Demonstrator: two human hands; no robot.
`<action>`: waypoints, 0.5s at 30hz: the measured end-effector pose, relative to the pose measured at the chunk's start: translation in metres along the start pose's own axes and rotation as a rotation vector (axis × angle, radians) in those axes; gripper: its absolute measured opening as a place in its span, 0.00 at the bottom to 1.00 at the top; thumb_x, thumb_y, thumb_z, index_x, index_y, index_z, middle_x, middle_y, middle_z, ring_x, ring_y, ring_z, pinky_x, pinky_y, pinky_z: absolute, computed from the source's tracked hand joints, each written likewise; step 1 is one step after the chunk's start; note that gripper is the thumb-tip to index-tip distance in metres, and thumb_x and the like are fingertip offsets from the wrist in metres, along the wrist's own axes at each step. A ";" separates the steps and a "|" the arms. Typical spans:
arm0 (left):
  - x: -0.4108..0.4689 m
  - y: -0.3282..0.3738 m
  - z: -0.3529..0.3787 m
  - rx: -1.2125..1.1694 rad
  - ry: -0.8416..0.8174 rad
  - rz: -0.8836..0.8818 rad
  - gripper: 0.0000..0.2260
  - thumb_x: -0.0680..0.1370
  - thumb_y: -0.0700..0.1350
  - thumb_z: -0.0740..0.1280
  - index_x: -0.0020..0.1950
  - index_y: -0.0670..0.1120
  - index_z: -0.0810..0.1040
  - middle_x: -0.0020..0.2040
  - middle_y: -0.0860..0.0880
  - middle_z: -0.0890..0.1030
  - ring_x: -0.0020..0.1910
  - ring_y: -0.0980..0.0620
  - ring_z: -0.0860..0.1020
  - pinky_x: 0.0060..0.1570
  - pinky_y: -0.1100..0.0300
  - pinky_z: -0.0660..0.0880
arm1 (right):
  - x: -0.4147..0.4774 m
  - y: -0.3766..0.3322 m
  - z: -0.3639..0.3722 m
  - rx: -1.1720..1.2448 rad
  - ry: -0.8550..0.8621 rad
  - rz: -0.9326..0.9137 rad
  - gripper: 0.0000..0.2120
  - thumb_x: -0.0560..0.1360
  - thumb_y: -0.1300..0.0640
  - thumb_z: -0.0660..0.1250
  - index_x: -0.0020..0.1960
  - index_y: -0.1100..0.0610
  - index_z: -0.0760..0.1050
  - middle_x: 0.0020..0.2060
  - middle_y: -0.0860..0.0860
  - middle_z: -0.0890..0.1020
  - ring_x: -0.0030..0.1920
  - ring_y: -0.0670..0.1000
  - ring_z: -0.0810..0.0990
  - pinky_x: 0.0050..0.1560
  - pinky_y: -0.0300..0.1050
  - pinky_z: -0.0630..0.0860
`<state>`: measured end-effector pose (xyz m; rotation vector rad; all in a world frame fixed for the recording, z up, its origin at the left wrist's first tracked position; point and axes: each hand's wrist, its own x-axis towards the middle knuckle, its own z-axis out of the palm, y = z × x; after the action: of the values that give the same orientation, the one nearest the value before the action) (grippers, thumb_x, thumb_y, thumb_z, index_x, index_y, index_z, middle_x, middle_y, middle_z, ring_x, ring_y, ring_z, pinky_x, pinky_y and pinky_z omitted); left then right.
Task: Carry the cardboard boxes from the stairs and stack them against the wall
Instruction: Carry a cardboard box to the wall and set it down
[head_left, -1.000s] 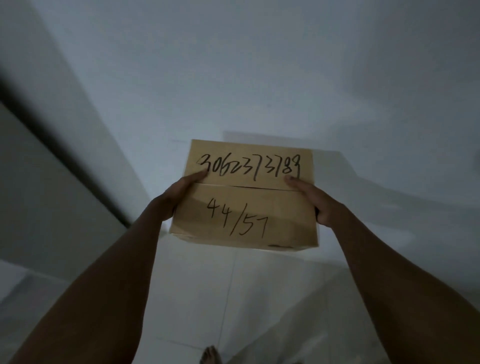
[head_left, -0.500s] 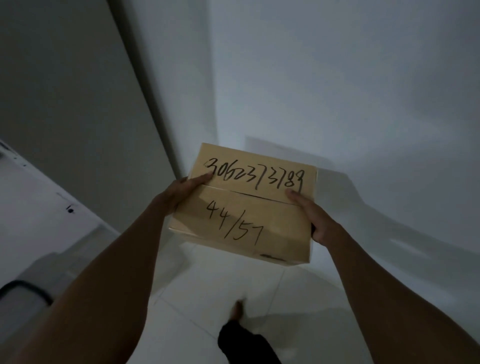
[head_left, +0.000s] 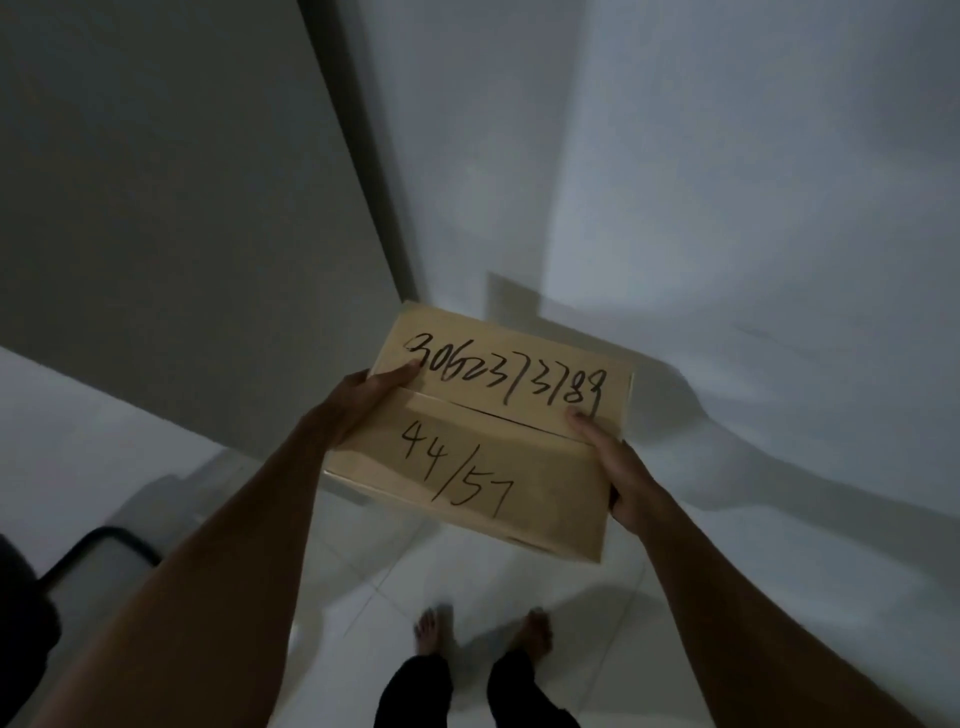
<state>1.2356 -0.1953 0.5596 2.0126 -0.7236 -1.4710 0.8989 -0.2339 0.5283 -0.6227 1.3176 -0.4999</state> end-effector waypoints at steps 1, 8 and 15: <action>0.008 -0.002 -0.005 -0.003 0.002 -0.002 0.27 0.73 0.66 0.71 0.62 0.48 0.81 0.52 0.41 0.86 0.48 0.40 0.85 0.43 0.51 0.82 | 0.008 0.003 0.006 0.008 -0.002 0.002 0.32 0.69 0.39 0.78 0.69 0.49 0.77 0.58 0.56 0.87 0.57 0.60 0.86 0.50 0.56 0.83; 0.069 -0.020 -0.031 0.036 0.010 0.015 0.26 0.75 0.63 0.71 0.63 0.46 0.80 0.52 0.41 0.85 0.48 0.43 0.84 0.44 0.51 0.81 | 0.052 0.020 0.047 0.027 0.027 -0.002 0.29 0.72 0.42 0.77 0.69 0.48 0.76 0.59 0.57 0.85 0.56 0.60 0.85 0.50 0.58 0.84; 0.159 -0.053 -0.040 0.207 0.005 0.082 0.27 0.68 0.71 0.72 0.59 0.55 0.82 0.49 0.49 0.86 0.47 0.48 0.85 0.44 0.51 0.83 | 0.131 0.081 0.074 0.110 0.130 0.033 0.37 0.63 0.37 0.80 0.69 0.48 0.77 0.58 0.55 0.87 0.57 0.60 0.86 0.58 0.65 0.82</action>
<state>1.3207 -0.2637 0.4261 2.1100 -0.9796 -1.3926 0.9956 -0.2498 0.3883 -0.4827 1.4104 -0.5898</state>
